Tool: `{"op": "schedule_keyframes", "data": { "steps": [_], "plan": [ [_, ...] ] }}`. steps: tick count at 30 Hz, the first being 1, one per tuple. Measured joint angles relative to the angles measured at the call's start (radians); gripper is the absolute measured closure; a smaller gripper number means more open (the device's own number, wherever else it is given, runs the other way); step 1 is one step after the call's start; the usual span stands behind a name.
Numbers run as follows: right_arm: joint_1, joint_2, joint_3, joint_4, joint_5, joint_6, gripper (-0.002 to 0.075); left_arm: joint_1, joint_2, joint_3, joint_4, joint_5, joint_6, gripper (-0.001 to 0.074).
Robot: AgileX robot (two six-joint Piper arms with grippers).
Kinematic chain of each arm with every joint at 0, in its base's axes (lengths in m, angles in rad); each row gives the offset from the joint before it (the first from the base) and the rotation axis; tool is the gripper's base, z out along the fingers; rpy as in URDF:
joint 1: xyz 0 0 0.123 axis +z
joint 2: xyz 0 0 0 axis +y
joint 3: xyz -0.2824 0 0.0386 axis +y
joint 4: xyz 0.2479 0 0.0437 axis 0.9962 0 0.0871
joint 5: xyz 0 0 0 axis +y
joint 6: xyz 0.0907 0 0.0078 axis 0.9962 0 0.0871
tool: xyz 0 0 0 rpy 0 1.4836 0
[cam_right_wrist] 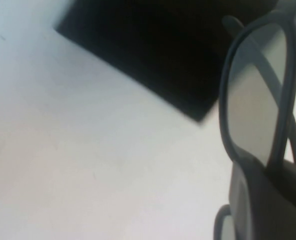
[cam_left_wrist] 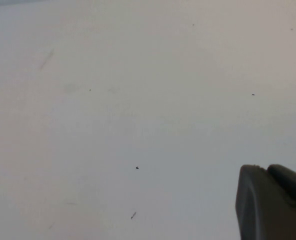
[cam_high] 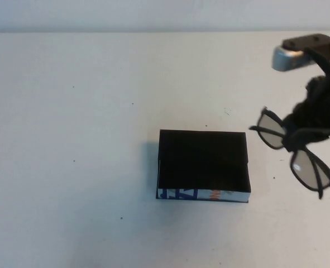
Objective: Take glasses out of glasses case
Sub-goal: Place the glasses on the table
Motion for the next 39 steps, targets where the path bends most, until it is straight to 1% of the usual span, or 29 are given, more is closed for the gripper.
{"op": "schedule_keyframes", "data": {
  "steps": [4,8,11,14,18,24,31,33,35,39],
  "plan": [
    [-0.108,-0.095,0.197,0.034,-0.032,0.007,0.0714,0.000,0.000,0.000,0.000,0.000,0.000,0.0739],
    [-0.199,-0.145,0.397,0.144,-0.189,0.009,0.0714,0.000,0.000,0.000,0.000,0.000,0.000,0.0739],
    [-0.220,-0.147,0.514,0.205,-0.352,0.010,0.0714,0.000,0.000,0.000,0.000,0.000,0.000,0.0739],
    [-0.220,-0.141,0.593,0.251,-0.496,0.010,0.0714,0.000,0.000,0.000,0.000,0.000,0.000,0.0739],
    [-0.220,-0.111,0.629,0.279,-0.574,0.010,0.0714,0.000,0.000,0.000,0.000,0.000,0.000,0.0739],
    [-0.220,-0.045,0.630,0.284,-0.594,0.007,0.0714,0.000,0.000,0.000,0.000,0.000,0.000,0.0739],
    [-0.220,0.004,0.630,0.289,-0.607,-0.041,0.0709,0.000,0.000,0.000,0.000,0.000,0.000,0.0739],
    [-0.220,0.006,0.630,0.293,-0.617,-0.053,0.0685,0.000,0.000,0.000,0.000,0.000,0.000,0.0739],
    [-0.220,0.006,0.630,0.300,-0.626,-0.060,0.0637,0.000,0.000,0.000,0.000,0.000,0.000,0.0739],
    [-0.220,0.006,0.630,0.305,-0.618,-0.067,0.0475,0.000,0.000,0.000,0.000,0.000,0.000,0.0739]
  ]
}}
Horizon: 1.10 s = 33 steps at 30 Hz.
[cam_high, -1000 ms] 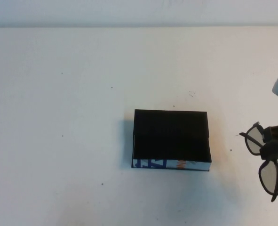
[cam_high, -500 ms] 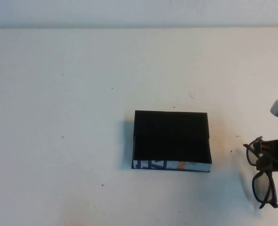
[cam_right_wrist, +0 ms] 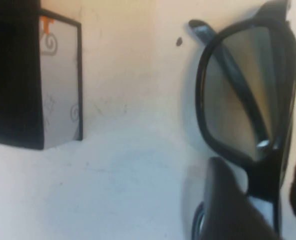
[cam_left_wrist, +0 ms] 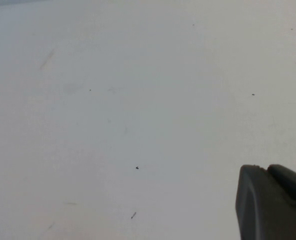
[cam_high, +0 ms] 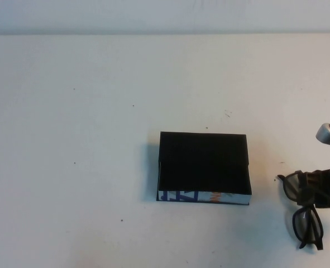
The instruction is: Take glasses out of glasses case
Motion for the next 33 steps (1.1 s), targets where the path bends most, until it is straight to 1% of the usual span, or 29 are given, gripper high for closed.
{"op": "schedule_keyframes", "data": {
  "steps": [1,3,6,9,11,16,18,21,25,28,33],
  "plan": [
    [0.000,0.000,0.000,0.000,0.012,0.000,0.0440,0.000,0.000,0.000,0.000,0.000,0.000,0.0739],
    [0.000,-0.013,0.000,0.000,0.035,0.000,0.0402,0.000,0.000,0.000,0.000,0.000,0.000,0.0739],
    [0.000,-0.070,0.000,0.000,0.046,-0.002,0.0405,0.000,0.000,0.000,0.000,0.000,0.000,0.0739],
    [0.000,-0.181,0.000,-0.006,0.049,-0.020,0.0454,0.000,0.000,0.000,0.000,0.000,0.000,0.0739],
    [0.000,-0.272,0.000,-0.011,0.050,-0.051,0.0510,0.000,0.000,0.000,0.000,0.000,0.000,0.0739],
    [0.000,-0.553,0.002,-0.046,0.060,-0.099,0.0682,0.000,0.000,0.000,0.000,0.000,0.000,0.0740],
    [0.000,-0.652,0.012,-0.053,0.055,-0.104,0.0715,0.000,0.000,0.000,0.000,0.000,0.000,0.0740],
    [0.000,-0.794,0.042,-0.056,0.022,-0.106,0.0734,0.000,0.000,0.000,0.000,0.000,0.000,0.0739],
    [0.000,-0.956,0.091,-0.056,-0.026,-0.108,0.0741,0.000,0.000,0.000,0.000,0.000,0.000,0.0739],
    [0.000,-1.024,0.135,-0.056,-0.034,-0.108,0.0741,0.000,0.000,0.000,0.000,0.000,0.000,0.0739],
    [0.000,-1.052,0.204,-0.052,0.010,-0.108,0.0742,0.000,0.000,0.000,0.000,0.000,0.000,0.0739]
  ]
}}
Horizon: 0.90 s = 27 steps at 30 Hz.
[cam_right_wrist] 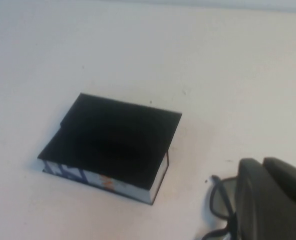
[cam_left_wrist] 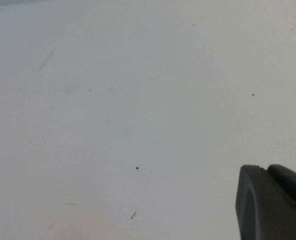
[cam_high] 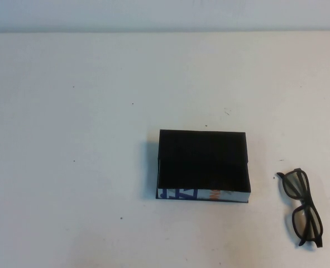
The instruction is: Take glasses out of glasses case
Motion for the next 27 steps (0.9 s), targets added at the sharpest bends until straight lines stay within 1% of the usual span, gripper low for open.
{"op": "schedule_keyframes", "data": {
  "steps": [6,9,11,14,16,19,23,25,27],
  "plan": [
    [-0.002,0.000,0.059,-0.004,0.052,0.000,0.0742,0.000,0.000,0.000,0.000,0.000,0.000,0.0739],
    [-0.006,-0.009,0.099,0.010,0.035,0.000,0.0742,0.000,0.000,0.000,0.000,0.000,0.000,0.0739],
    [-0.006,-0.027,0.129,0.033,-0.030,0.000,0.0741,0.000,0.000,0.000,0.000,0.000,0.000,0.0739],
    [-0.006,-0.078,0.180,0.053,-0.174,-0.004,0.0742,0.000,0.000,0.000,0.000,0.000,0.000,0.0739],
    [-0.006,-0.124,0.217,0.059,-0.269,-0.039,0.0742,0.000,0.000,0.000,0.000,0.000,0.000,0.0740],
    [-0.006,-0.183,0.270,0.067,-0.370,-0.086,0.0742,0.000,0.000,0.000,0.000,0.000,0.000,0.0739],
    [-0.010,-0.248,0.372,0.048,-0.499,-0.092,0.0743,0.000,0.000,0.000,0.000,0.000,0.000,0.0739],
    [-0.022,-0.298,0.435,-0.030,-0.550,-0.032,0.0743,0.000,0.000,0.000,0.000,0.000,0.000,0.0739],
    [-0.052,-0.346,0.498,-0.131,-0.576,0.103,0.0743,0.000,0.000,0.000,0.000,0.000,0.000,0.0739]
  ]
}}
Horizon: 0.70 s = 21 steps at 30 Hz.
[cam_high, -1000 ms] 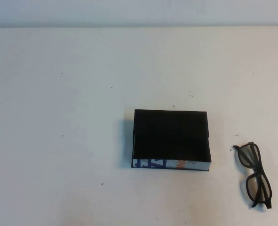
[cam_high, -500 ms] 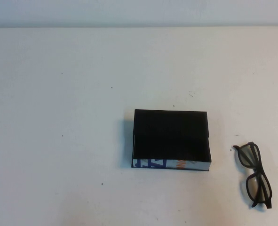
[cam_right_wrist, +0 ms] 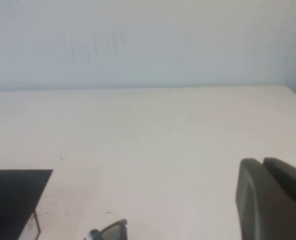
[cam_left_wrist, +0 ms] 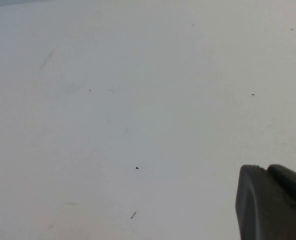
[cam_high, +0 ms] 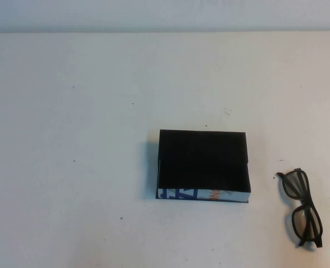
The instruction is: Take glasses out of glasses case
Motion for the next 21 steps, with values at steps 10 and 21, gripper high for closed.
{"op": "schedule_keyframes", "data": {
  "steps": [10,21],
  "plan": [
    [-0.055,-0.146,0.096,-0.267,0.163,0.382,0.0743,0.000,0.000,0.000,0.000,0.000,0.000,0.0739],
    [-0.027,-0.150,0.097,-0.303,0.254,0.414,0.0743,0.000,0.000,0.000,0.000,0.000,0.000,0.0739]
  ]
}}
